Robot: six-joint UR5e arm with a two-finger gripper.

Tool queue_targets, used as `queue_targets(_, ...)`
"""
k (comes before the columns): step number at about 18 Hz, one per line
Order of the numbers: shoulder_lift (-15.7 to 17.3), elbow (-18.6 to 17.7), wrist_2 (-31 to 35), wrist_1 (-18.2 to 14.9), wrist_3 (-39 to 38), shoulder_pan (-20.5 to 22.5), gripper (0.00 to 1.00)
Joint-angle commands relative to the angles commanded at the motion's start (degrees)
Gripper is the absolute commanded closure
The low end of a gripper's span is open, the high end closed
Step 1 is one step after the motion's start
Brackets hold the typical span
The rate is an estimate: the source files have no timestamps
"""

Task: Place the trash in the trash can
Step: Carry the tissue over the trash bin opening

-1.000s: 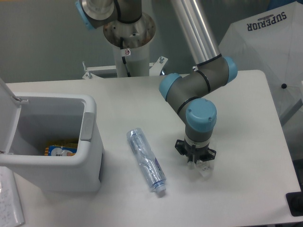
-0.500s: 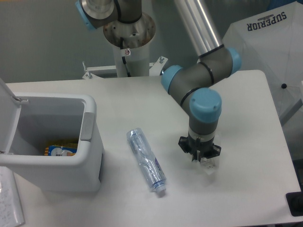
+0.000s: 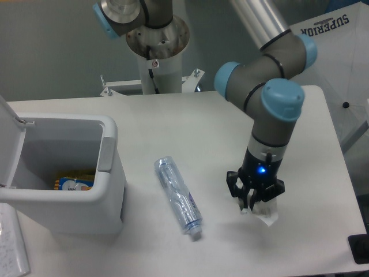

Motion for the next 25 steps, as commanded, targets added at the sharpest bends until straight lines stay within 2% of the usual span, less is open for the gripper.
queue_targets(7,6.5,-0.8,-13.1,0.0,-8.5,-0.7,1.0)
queue_targets(12,11.9,-1.3,-19.7,0.0,-14.3,-3.6,1.0)
queue_targets(17,17.5,-4.7,-20.2,0.1,-15.1,-8.9,1.0)
queue_targets(21,19.9,-7.3,-20.1,0.2,-15.1,-14.0,0.97)
queue_targets(23,20.0,-8.0,-20.1,0.2,-15.6,-16.1,0.9)
queue_targets(25,20.0,-9.2,-19.8,0.2,-16.2,-17.3,0.88)
